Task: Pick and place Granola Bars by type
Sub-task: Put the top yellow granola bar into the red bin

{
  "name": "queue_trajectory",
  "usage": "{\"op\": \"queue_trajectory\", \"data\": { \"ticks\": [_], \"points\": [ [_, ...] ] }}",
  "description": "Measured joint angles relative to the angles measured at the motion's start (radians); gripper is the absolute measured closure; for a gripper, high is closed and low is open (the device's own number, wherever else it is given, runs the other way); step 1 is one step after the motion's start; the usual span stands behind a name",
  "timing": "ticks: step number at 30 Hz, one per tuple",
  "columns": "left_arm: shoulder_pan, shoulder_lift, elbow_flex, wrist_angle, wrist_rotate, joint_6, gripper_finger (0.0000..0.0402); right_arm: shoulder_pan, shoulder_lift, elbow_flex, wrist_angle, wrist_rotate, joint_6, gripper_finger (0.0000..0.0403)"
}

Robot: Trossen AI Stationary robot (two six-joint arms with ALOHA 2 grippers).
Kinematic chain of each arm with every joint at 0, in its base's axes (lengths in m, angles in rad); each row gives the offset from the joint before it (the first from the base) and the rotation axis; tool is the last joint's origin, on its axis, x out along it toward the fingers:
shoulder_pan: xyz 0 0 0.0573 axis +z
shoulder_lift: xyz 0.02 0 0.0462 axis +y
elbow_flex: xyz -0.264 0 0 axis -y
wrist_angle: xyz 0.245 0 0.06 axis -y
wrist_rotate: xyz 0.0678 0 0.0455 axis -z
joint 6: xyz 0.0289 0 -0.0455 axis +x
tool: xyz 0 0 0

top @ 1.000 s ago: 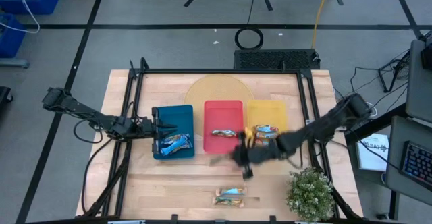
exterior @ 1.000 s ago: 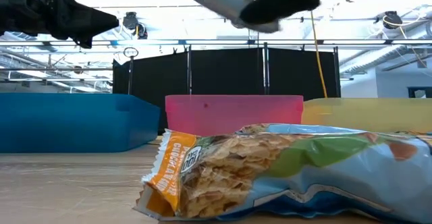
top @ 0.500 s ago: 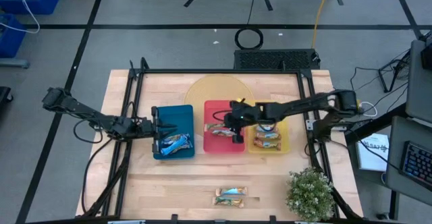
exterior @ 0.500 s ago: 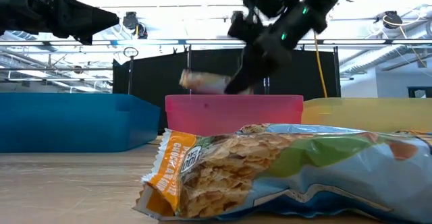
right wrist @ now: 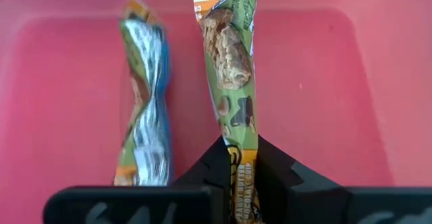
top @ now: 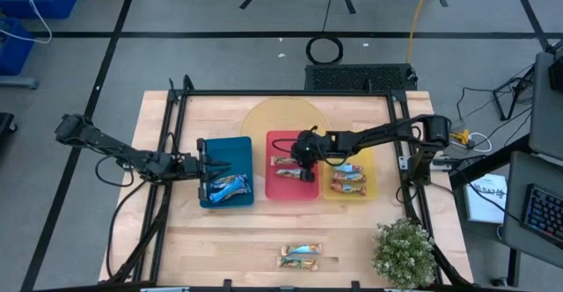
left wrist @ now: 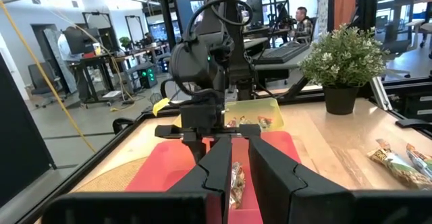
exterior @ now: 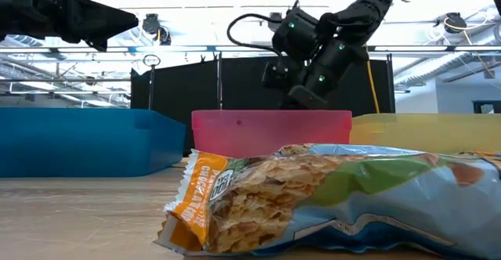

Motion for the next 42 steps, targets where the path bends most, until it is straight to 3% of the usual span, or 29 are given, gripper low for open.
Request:
{"op": "queue_trajectory", "data": {
  "ticks": [3,7,14,18,23,25,31,34,39,42],
  "points": [
    [0.0,0.0,0.0,-0.002,0.0,0.0,0.0341,0.004,-0.02,0.001,-0.014,-0.002,-0.003,0.0356],
    [0.0,0.0,0.0,-0.01,0.0,-0.001,0.0341,0.004,-0.058,0.001,-0.06,0.028,0.02,0.0303],
    [0.0,0.0,0.0,-0.015,0.0,-0.001,0.0341,0.047,-0.224,0.0,-0.14,0.03,0.047,0.0236],
    [0.0,0.0,0.0,-0.021,0.0,-0.001,0.0341,0.121,-0.407,0.001,-0.194,0.033,0.003,0.0265],
    [0.0,0.0,0.0,-0.035,0.0,-0.01,0.0341,0.225,-0.681,0.0,-0.287,0.081,-0.023,0.0371],
    [0.0,0.0,0.0,-0.035,0.0,-0.021,0.0341,0.277,-0.792,-0.004,-0.321,0.101,-0.035,0.0393],
    [0.0,0.0,0.0,-0.037,0.001,-0.081,0.0341,0.496,-1.083,-0.188,-0.293,0.383,-0.033,0.0401],
    [0.0,0.0,0.0,-0.037,0.001,-0.087,0.0341,0.542,-1.222,-0.333,-0.227,0.394,-0.007,0.0402],
    [0.0,0.0,0.0,-0.039,0.001,-0.086,0.0341,0.575,-1.427,-0.58,0.06,0.404,0.014,0.0402],
    [0.0,0.0,0.0,-0.042,0.0,-0.084,0.0341,0.566,-1.479,-0.672,0.009,0.494,0.043,0.0402]
  ]
}}
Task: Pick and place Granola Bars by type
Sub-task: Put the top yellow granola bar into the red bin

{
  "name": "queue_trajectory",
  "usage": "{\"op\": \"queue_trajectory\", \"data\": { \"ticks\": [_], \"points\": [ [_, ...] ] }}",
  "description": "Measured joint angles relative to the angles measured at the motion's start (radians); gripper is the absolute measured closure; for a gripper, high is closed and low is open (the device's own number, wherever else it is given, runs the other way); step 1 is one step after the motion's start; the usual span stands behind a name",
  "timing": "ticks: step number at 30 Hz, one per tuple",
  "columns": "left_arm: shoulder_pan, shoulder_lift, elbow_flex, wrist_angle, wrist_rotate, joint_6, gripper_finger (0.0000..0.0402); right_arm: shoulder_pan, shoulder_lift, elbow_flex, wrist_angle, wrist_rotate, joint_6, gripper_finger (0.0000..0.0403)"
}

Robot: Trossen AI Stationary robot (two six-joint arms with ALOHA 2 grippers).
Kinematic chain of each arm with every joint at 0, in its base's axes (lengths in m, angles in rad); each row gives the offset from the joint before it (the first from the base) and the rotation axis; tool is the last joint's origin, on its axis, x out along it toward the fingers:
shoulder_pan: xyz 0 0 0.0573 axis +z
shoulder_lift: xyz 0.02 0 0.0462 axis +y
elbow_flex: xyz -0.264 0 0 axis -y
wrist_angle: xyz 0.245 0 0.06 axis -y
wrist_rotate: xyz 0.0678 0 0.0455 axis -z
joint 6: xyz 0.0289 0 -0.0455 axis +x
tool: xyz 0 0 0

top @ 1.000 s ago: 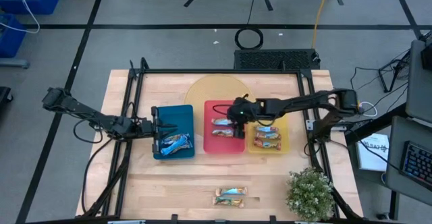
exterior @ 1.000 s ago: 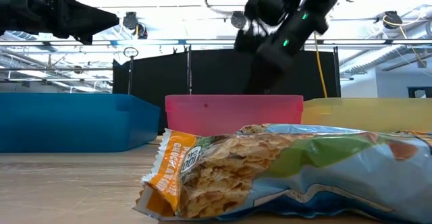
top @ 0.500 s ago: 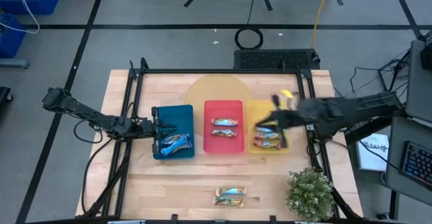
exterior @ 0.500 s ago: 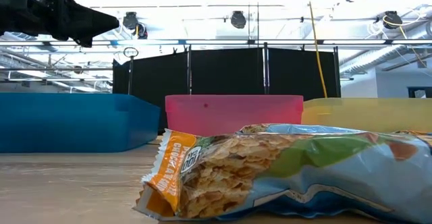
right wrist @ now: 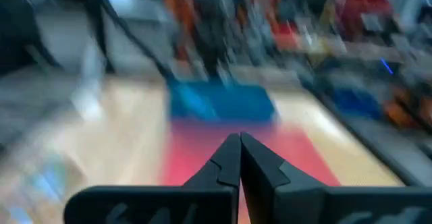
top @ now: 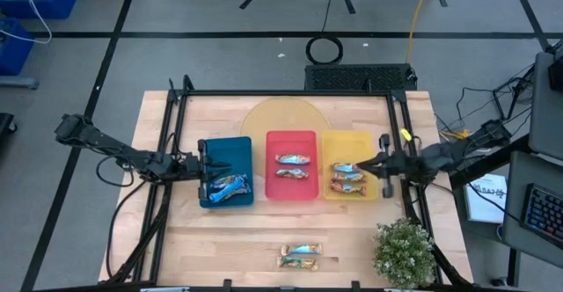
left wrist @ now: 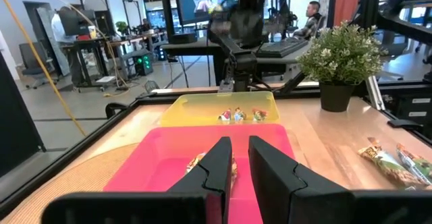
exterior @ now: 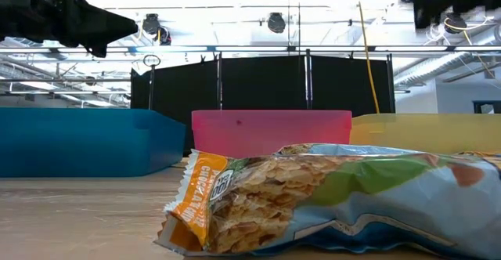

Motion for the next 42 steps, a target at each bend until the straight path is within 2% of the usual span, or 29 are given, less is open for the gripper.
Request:
{"op": "queue_trajectory", "data": {
  "ticks": [3,6,10,17,21,24,28,32,35,37,40,42],
  "points": [
    [0.0,0.0,0.0,-0.002,-0.003,0.0,0.0341,-0.025,-0.05,-0.019,-0.156,0.031,0.019,0.0403],
    [0.001,0.0,0.0,-0.007,-0.005,0.002,0.0341,-0.07,-0.138,-0.018,-0.23,0.083,0.033,0.0403],
    [0.001,0.0,0.0,-0.007,-0.008,0.01,0.0341,-0.113,-0.24,-0.017,-0.257,-0.048,0.035,0.0403],
    [0.001,0.0,0.0,-0.013,-0.054,0.014,0.0341,-0.129,-0.298,-0.098,-0.141,0.001,0.088,0.0403],
    [-0.003,0.001,0.004,-0.017,-0.068,-0.054,0.0341,-0.128,-0.29,-0.173,-0.099,0.002,0.075,0.0403],
    [-0.048,0.042,0.052,-0.042,-0.054,-0.105,0.0341,-0.128,-0.29,-0.2,-0.097,0.002,0.067,0.0403],
    [-0.139,0.221,0.193,-0.107,-0.135,-0.139,0.0341,-0.128,-0.29,-0.219,-0.086,0.002,0.05,0.0403],
    [-0.197,0.51,0.412,-0.251,-0.182,-0.165,0.0341,-0.128,-0.29,-0.22,-0.083,0.002,0.028,0.0403],
    [-0.221,0.734,0.635,-0.374,-0.185,-0.187,0.0341,-0.128,-0.29,-0.22,-0.083,0.002,0.021,0.0403],
    [-0.233,0.884,0.801,-0.522,-0.171,-0.221,0.0341,-0.128,-0.29,-0.221,-0.084,0.002,0.018,0.0403],
    [-0.24,1.1,1.052,-0.721,-0.122,-0.261,0.0333,-0.128,-0.29,-0.221,-0.085,-0.01,0.022,0.0403],
    [-0.238,1.219,1.219,-0.819,-0.065,-0.296,0.032,-0.128,-0.288,-0.221,-0.088,-0.058,0.021,0.0403]
  ]
}}
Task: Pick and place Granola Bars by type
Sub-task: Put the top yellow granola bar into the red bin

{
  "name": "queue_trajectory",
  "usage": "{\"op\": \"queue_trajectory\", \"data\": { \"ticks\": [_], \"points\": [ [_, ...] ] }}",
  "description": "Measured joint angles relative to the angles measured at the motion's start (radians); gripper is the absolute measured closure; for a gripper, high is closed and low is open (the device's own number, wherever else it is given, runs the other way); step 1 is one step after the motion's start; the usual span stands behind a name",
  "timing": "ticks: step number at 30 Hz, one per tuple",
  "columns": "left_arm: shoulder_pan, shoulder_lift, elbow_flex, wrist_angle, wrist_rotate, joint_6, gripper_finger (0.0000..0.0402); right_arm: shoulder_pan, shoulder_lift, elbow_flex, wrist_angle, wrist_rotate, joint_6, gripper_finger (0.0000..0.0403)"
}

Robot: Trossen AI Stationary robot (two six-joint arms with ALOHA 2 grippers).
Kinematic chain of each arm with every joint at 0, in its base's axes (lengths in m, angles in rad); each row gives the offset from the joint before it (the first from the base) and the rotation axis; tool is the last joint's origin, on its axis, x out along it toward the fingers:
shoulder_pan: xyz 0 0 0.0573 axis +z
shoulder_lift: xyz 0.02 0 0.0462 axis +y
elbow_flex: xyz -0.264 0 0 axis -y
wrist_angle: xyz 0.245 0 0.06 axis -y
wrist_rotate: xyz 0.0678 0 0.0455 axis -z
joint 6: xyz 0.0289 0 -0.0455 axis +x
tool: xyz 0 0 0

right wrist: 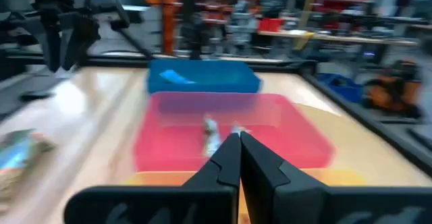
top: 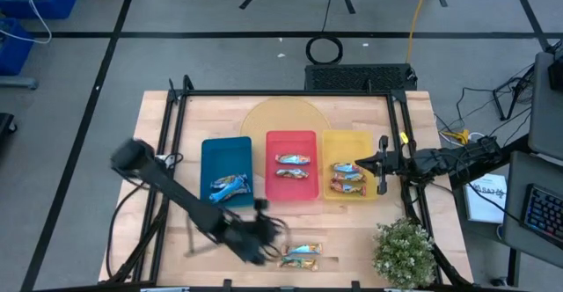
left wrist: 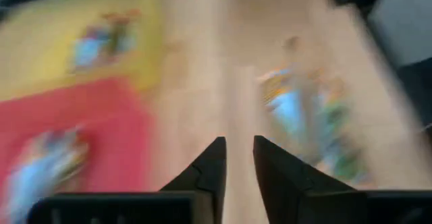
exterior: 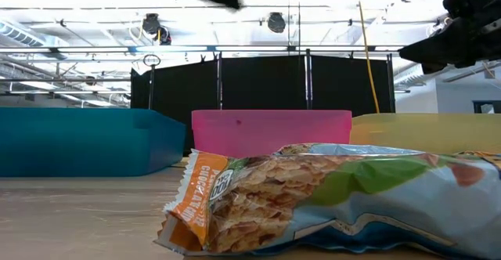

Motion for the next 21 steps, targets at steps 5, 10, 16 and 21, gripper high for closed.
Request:
{"op": "queue_trajectory", "data": {
  "ticks": [5,10,16,21],
  "points": [
    [0.021,0.247,0.335,-0.166,0.185,-0.069,0.0259,0.0,0.0,-0.001,0.002,-0.049,0.002,0.0403],
    [0.044,0.374,0.497,-0.316,0.218,-0.106,0.0191,0.0,0.0,-0.002,0.012,-0.049,0.004,0.0403],
    [0.077,0.423,0.487,-0.325,0.259,-0.112,0.0147,0.0,0.0,-0.003,0.019,-0.049,-0.02,0.0403],
    [0.124,0.426,0.426,-0.268,0.331,-0.114,0.014,0.0,0.003,-0.004,0.026,-0.048,-0.05,0.0403]
  ]
}}
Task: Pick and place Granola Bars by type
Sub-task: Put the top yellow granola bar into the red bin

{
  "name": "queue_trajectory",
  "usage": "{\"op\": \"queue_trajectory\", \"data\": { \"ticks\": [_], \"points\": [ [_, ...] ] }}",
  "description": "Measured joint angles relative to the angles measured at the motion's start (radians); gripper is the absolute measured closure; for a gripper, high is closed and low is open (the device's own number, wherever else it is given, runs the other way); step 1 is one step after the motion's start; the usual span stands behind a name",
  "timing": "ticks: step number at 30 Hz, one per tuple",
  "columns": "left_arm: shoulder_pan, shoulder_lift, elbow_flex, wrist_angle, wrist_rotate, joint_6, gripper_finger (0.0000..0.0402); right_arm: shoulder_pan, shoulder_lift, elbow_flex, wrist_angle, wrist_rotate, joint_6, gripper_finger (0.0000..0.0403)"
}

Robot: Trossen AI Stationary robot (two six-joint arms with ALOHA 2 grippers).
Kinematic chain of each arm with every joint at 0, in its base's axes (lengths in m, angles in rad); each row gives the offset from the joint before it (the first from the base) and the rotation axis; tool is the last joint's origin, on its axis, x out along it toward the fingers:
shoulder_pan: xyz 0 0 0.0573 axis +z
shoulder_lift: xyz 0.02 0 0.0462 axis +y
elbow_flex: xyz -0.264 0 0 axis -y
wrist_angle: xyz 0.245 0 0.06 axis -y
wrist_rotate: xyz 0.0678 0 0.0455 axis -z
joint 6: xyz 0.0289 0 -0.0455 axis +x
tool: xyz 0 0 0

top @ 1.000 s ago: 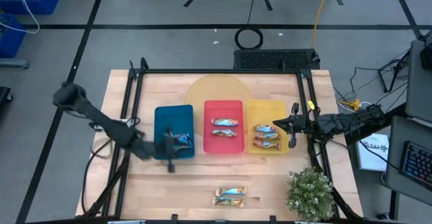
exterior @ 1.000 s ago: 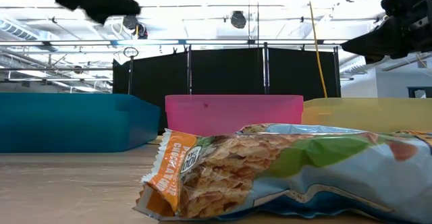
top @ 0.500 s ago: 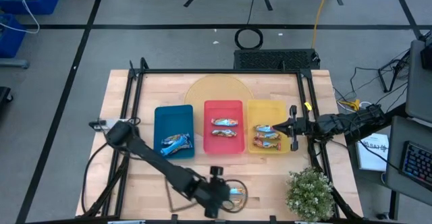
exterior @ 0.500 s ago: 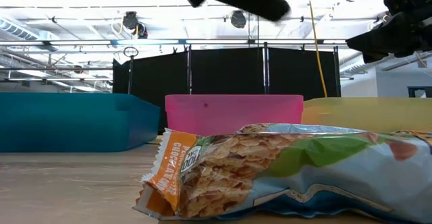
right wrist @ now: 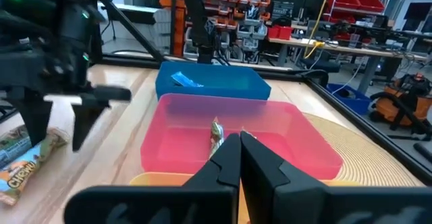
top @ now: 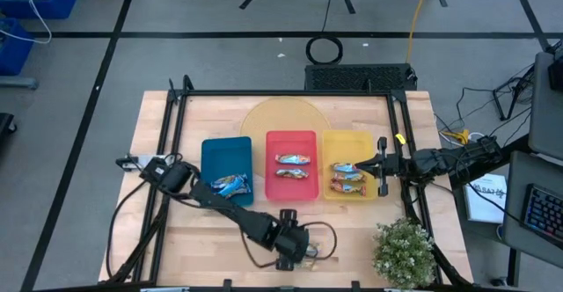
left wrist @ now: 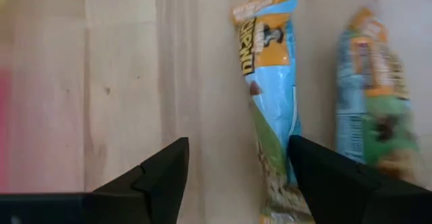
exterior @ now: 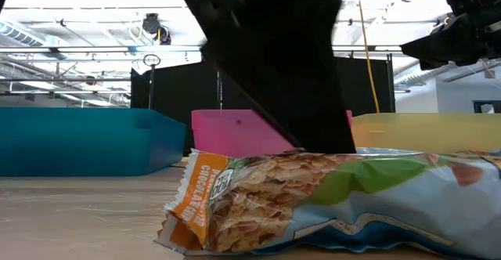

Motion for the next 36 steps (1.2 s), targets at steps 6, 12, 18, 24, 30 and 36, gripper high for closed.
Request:
{"op": "queue_trajectory", "data": {
  "ticks": [6,12,18,24,30,36],
  "points": [
    [0.039,-0.001,-0.073,0.078,0.094,-0.041,0.0149,0.0,0.001,0.0,0.004,0.001,-0.007,0.0403],
    [0.051,-0.008,-0.127,0.099,0.086,-0.035,0.019,0.0,0.001,0.0,0.005,0.001,-0.015,0.0403],
    [0.049,-0.02,-0.119,0.08,0.085,0.073,0.0296,0.0,0.001,0.0,0.007,0.001,-0.019,0.0403],
    [0.05,-0.139,-0.105,0.002,-0.032,0.18,0.0378,0.0,0.001,0.0,0.007,0.002,-0.021,0.0403],
    [0.059,-0.329,-0.102,-0.07,-0.23,0.302,0.0342,0.0,0.002,0.0,0.008,0.002,-0.021,0.0403],
    [0.182,-0.454,-0.141,-0.175,-0.275,0.34,0.0347,0.0,0.003,0.0,0.012,0.002,-0.021,0.0403]
  ]
}}
